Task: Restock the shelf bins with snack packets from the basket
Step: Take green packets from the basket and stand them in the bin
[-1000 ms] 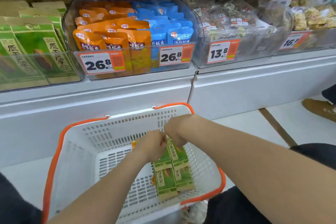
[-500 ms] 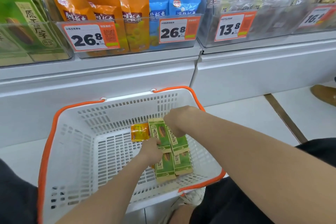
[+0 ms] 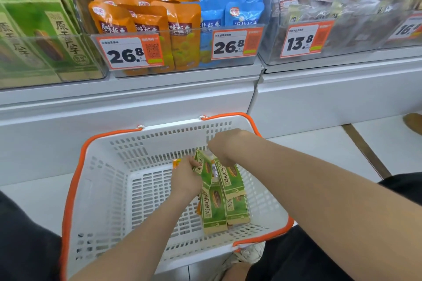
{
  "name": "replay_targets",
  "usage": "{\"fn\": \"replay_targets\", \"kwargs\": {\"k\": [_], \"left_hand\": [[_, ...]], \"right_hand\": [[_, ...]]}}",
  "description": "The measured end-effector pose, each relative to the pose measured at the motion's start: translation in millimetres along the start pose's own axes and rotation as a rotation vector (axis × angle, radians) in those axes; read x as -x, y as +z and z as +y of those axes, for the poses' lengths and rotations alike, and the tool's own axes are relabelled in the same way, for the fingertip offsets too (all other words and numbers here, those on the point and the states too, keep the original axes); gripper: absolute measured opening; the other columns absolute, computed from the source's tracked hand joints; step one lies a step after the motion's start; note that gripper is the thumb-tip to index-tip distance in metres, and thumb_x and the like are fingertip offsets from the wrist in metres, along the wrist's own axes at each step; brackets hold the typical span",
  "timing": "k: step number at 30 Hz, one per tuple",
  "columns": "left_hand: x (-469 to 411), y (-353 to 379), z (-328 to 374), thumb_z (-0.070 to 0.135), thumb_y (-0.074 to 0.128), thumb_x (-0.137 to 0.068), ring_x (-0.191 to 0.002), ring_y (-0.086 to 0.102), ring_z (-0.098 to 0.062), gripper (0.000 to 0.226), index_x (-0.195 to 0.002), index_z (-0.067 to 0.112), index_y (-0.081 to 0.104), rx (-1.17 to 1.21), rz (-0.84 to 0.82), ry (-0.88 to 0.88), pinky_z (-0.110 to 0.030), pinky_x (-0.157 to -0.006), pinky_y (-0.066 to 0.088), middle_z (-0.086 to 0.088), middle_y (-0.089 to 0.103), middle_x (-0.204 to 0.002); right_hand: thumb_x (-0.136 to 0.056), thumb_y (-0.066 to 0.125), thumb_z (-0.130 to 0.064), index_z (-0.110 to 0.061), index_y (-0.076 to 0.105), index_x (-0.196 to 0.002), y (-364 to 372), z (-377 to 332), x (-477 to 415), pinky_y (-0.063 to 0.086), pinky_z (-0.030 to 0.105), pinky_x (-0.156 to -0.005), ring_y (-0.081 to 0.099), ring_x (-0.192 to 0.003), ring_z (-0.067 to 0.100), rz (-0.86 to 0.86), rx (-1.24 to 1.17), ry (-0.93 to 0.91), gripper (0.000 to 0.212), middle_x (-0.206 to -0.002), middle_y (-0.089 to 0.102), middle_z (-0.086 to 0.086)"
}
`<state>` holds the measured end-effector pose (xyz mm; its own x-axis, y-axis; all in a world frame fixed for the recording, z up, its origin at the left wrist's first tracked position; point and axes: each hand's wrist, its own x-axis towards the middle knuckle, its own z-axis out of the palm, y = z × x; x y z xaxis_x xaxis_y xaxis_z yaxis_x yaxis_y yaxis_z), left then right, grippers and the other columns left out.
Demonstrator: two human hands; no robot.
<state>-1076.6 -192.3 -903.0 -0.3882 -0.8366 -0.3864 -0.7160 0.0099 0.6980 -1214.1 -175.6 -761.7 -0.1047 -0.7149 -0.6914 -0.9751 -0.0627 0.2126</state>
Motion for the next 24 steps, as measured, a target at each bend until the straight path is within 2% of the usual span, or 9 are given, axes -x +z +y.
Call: {"fn": "replay_targets", "kwargs": {"k": [2, 4, 5, 8, 11, 13, 16, 21, 24], "left_hand": [[-1, -20, 2, -0.007, 0.047, -0.095, -0.07, 0.058, -0.024, 0.026, -0.102, 0.018, 0.051, -0.059, 0.101, 0.047, -0.039, -0.056, 0.045, -0.006, 0.06, -0.085], [-4, -43, 4, 0.002, 0.05, -0.101, -0.078, 0.06, -0.024, 0.016, -0.101, 0.018, 0.05, -0.086, 0.188, 0.106, -0.045, -0.065, 0.053, -0.003, 0.061, -0.086], [-5, -55, 6, 0.006, 0.054, -0.102, -0.079, 0.061, -0.023, 0.013, -0.099, 0.019, 0.05, -0.059, 0.201, 0.128, -0.043, -0.066, 0.054, -0.002, 0.062, -0.085], [-5, -94, 19, 0.015, 0.068, -0.099, -0.064, 0.06, -0.016, 0.019, -0.096, 0.019, 0.049, 0.083, 0.112, 0.208, -0.023, -0.052, 0.043, -0.004, 0.065, -0.067], [-3, -136, 36, 0.019, 0.079, -0.092, -0.051, 0.049, -0.016, 0.029, -0.093, 0.019, 0.051, 0.136, 0.024, 0.329, -0.028, -0.051, 0.039, -0.01, 0.069, -0.06], [-2, -165, 49, 0.017, 0.085, -0.086, -0.047, 0.047, -0.012, 0.032, -0.09, 0.016, 0.054, 0.147, 0.043, 0.365, -0.025, -0.049, 0.038, -0.008, 0.069, -0.057], [2, -209, 67, 0.016, 0.093, -0.076, -0.048, 0.052, -0.007, 0.037, -0.086, 0.013, 0.057, 0.19, 0.125, 0.396, -0.019, -0.047, 0.039, -0.003, 0.069, -0.058], [6, -273, 95, 0.034, 0.091, -0.08, -0.053, 0.054, -0.007, 0.039, -0.084, 0.017, 0.056, 0.22, 0.32, 0.546, -0.021, -0.05, 0.041, -0.005, 0.069, -0.066], [13, -305, 111, 0.044, 0.075, -0.093, -0.051, 0.05, -0.005, 0.032, -0.087, 0.018, 0.056, 0.183, 0.384, 0.625, -0.022, -0.05, 0.039, 0.003, 0.065, -0.061]], "right_hand": [[-0.095, 0.057, -0.002, -0.012, 0.061, -0.12, -6, -5, 3, 0.044, 0.031, -0.058, 0.059, -0.079, 0.018, 0.01, 0.017, -0.013, 0.027, -0.106, 0.061, 0.002], [-0.096, 0.057, -0.001, -0.011, 0.059, -0.123, -13, -11, 4, 0.047, 0.034, -0.064, 0.063, -0.092, 0.023, 0.04, 0.036, -0.033, 0.029, -0.116, 0.062, 0.005], [-0.096, 0.058, -0.001, -0.011, 0.058, -0.122, -17, -14, 4, 0.049, 0.036, -0.068, 0.063, -0.094, 0.024, 0.062, 0.024, -0.045, 0.027, -0.115, 0.061, 0.006], [-0.1, 0.058, -0.011, -0.012, 0.058, -0.119, -28, -24, 0, 0.054, 0.038, -0.075, 0.062, -0.092, 0.025, 0.136, -0.062, -0.08, 0.019, -0.11, 0.062, 0.006], [-0.103, 0.058, -0.036, -0.014, 0.055, -0.128, -41, -32, -4, 0.055, 0.041, -0.082, 0.064, -0.096, 0.027, 0.202, -0.251, -0.126, 0.033, -0.101, 0.061, 0.004], [-0.103, 0.057, -0.042, -0.015, 0.052, -0.132, -54, -35, -2, 0.051, 0.041, -0.084, 0.063, -0.102, 0.031, 0.266, -0.413, -0.162, 0.04, -0.095, 0.055, 0.003], [-0.105, 0.055, -0.037, -0.01, 0.055, -0.122, -76, -40, 1, 0.04, 0.036, -0.077, 0.059, -0.101, 0.029, 0.451, -0.641, -0.22, 0.031, -0.103, 0.063, 0.008], [-0.109, 0.035, -0.045, -0.024, 0.041, -0.108, -115, -61, 10, 0.049, 0.049, -0.074, 0.06, -0.092, 0.037, 0.876, -0.798, -0.196, 0.021, -0.096, 0.066, 0.01], [-0.108, 0.035, -0.045, -0.025, 0.05, -0.113, -146, -69, 25, 0.052, 0.05, -0.073, 0.063, -0.086, 0.031, 1.086, -0.844, -0.194, 0.025, -0.092, 0.069, 0.005]]}}
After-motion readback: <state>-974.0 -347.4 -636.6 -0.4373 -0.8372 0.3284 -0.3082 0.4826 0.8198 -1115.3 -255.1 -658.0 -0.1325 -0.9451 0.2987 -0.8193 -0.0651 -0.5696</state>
